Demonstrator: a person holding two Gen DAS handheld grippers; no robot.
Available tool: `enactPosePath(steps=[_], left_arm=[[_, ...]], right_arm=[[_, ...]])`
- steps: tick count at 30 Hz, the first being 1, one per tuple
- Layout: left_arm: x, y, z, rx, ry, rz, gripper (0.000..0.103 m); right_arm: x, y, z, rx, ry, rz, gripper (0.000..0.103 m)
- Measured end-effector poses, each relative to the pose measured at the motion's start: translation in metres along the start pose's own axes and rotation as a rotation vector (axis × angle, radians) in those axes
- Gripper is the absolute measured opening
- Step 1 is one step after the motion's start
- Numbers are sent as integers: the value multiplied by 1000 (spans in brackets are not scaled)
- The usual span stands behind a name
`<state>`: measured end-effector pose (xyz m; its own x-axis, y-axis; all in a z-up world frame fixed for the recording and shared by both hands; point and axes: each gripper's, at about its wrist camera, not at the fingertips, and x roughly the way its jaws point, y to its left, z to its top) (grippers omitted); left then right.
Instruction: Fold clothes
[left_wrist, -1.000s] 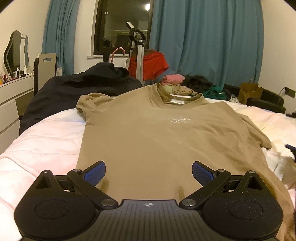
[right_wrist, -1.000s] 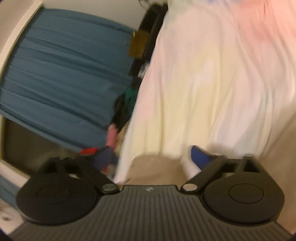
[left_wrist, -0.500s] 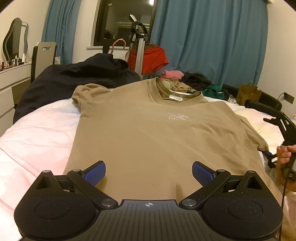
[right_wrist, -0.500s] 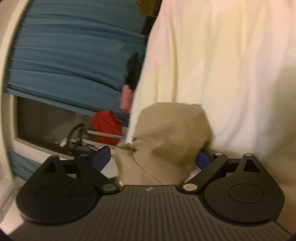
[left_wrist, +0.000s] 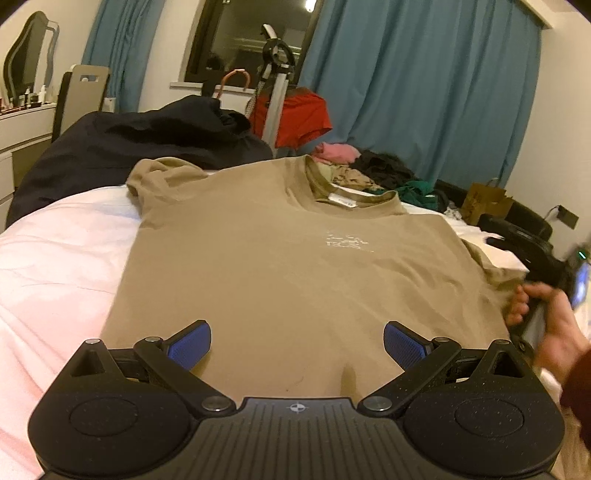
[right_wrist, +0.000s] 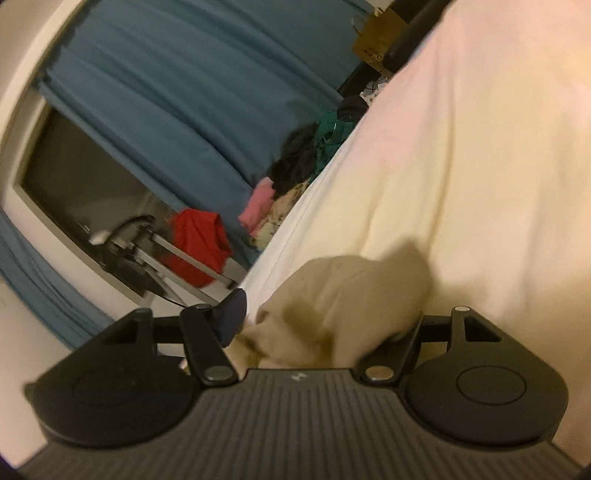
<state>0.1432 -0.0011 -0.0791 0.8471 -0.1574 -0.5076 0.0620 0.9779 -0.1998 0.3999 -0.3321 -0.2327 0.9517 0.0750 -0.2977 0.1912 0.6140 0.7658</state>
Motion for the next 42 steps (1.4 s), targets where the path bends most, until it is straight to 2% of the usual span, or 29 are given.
enactPosePath(steps=[2, 4, 8, 11, 16, 18, 22, 28, 30, 31, 32, 33, 34, 37, 42], left_arm=[[1, 0, 0, 3, 1, 0, 101], [0, 1, 0, 1, -7, -2, 101], [-3, 6, 5, -28, -17, -1, 101], [-6, 12, 9, -47, -15, 21, 101], [-13, 35, 19, -129, 7, 44, 101], [-13, 43, 24, -141, 17, 67, 101], [-10, 64, 34, -145, 28, 126, 101], [-7, 97, 40, -221, 37, 165, 101], [-4, 100, 39, -206, 39, 168, 101], [-1, 100, 39, -196, 41, 169, 101], [1, 98, 39, -188, 42, 163, 101], [3, 97, 38, -181, 43, 157, 101], [4, 95, 38, -174, 45, 152, 101], [7, 89, 36, -150, 50, 136, 101], [2, 74, 33, -97, 46, 117, 101]], right_arm=[[18, 19, 4, -92, 58, -49, 22], [20, 43, 5, -234, 58, -106, 7], [0, 72, 10, -315, -33, -179, 6], [-32, 95, 17, -409, -112, -237, 5], [-39, 170, 5, -628, -195, -288, 5], [-41, 202, -15, -696, -182, -272, 6], [-23, 251, -64, -771, -86, -218, 6], [30, 283, -137, -871, 54, -172, 8], [43, 286, -150, -895, 114, -153, 11], [45, 286, -153, -894, 146, -131, 19], [43, 285, -155, -885, 181, -101, 50], [42, 284, -156, -875, 215, -71, 69], [34, 285, -157, -862, 227, -42, 95], [-6, 286, -153, -816, 222, 34, 95], [-119, 272, -154, -805, 164, 66, 95]])
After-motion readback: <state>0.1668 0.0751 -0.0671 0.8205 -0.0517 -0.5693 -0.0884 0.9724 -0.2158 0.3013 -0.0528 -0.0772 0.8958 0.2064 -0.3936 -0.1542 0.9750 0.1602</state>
